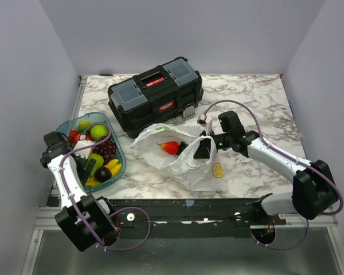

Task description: Place the fake fruits into the plastic bag and tie a complex knot

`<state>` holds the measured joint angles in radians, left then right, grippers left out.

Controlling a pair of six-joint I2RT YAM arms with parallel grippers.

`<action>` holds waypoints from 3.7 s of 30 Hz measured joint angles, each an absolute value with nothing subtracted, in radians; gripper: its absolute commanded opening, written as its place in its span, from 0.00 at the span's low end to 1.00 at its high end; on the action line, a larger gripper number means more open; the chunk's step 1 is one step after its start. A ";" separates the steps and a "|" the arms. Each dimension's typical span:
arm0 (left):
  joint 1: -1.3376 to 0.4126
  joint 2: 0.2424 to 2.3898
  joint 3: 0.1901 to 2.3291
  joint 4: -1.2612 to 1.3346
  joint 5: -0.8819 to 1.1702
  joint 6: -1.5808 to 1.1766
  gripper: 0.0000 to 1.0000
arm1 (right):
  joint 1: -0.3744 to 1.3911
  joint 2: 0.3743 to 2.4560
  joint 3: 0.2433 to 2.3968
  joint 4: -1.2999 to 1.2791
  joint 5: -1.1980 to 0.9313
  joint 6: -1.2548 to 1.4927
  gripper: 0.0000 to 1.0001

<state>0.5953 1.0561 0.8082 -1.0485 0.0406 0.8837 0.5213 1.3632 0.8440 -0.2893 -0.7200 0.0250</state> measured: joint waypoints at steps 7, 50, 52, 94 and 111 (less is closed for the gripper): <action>0.596 1.050 0.858 -1.080 0.114 0.878 0.58 | 0.521 1.363 0.844 -0.289 -0.720 0.025 0.01; 0.596 1.068 0.987 -1.164 0.191 0.839 0.28 | 0.521 1.364 0.846 -0.308 -0.720 -0.017 0.01; 0.593 1.045 1.070 -1.208 0.252 0.840 0.27 | 0.521 1.366 0.849 -0.311 -0.720 -0.019 0.01; -0.694 1.423 0.890 -0.078 0.250 0.992 0.82 | 0.515 1.412 0.945 -0.353 -0.746 -0.027 0.01; -0.640 1.188 1.286 -0.738 0.570 0.713 0.75 | 0.498 1.451 0.986 -0.370 -0.738 -0.064 0.01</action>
<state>-0.6395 1.1881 1.2861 -0.7380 0.5705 0.7128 0.4980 1.4513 0.9855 -0.3702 -0.7380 -0.0639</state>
